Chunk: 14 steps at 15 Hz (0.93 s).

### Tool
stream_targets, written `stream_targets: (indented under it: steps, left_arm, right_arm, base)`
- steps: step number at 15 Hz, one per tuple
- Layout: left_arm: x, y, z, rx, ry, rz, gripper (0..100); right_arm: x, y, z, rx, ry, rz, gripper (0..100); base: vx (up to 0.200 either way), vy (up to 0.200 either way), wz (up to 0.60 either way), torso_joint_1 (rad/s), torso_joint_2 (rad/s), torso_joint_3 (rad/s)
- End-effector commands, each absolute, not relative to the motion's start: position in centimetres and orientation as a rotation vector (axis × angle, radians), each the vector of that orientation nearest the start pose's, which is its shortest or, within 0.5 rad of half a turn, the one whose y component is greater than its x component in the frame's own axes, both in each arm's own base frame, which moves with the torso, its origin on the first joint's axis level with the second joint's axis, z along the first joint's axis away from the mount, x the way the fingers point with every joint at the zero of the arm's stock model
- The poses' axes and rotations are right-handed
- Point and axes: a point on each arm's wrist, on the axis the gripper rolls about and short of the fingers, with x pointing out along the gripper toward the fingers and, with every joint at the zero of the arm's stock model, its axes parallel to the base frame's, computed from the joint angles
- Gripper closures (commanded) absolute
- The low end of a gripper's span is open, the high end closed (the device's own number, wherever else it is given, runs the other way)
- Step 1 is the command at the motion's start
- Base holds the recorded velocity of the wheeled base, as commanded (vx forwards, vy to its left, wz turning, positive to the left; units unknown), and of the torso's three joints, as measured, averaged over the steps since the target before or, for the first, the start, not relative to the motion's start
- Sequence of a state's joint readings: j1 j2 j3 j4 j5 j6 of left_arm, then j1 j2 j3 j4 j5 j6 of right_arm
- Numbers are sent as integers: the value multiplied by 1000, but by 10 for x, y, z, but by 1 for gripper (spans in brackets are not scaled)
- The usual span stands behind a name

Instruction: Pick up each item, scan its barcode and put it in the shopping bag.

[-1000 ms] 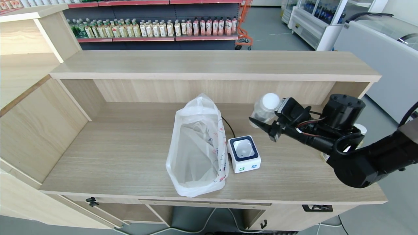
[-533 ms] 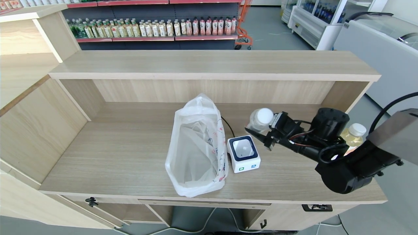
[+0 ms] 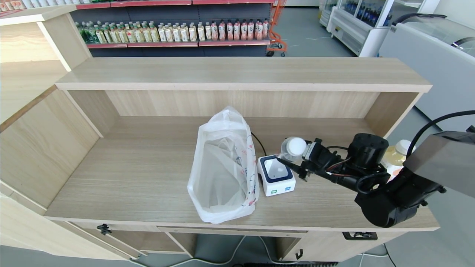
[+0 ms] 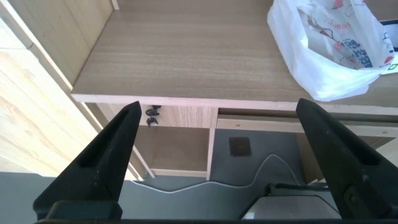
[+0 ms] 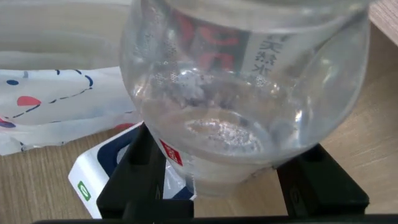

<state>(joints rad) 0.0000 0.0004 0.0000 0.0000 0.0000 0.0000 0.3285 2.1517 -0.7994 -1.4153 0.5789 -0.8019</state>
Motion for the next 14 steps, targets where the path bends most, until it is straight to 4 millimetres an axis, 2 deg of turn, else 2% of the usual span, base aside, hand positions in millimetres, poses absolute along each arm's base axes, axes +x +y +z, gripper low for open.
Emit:
stream_targets:
  steps: [1, 9, 14]
  left_arm:
    - [-23, 0, 75, 0, 0, 0, 0]
    - [-23, 0, 75, 0, 0, 0, 0]
    - [-23, 0, 75, 0, 0, 0, 0]
  right_arm:
    - [354, 135, 100, -752, -430, 843, 100]
    - [377, 146, 90, -765, -521, 937, 100]
    - [383, 149, 85, -768, -580, 962, 100]
  base:
    - [0, 0, 0, 0, 0, 0]
    - [0, 0, 0, 0, 0, 0]
    - [0, 0, 0, 0, 0, 0]
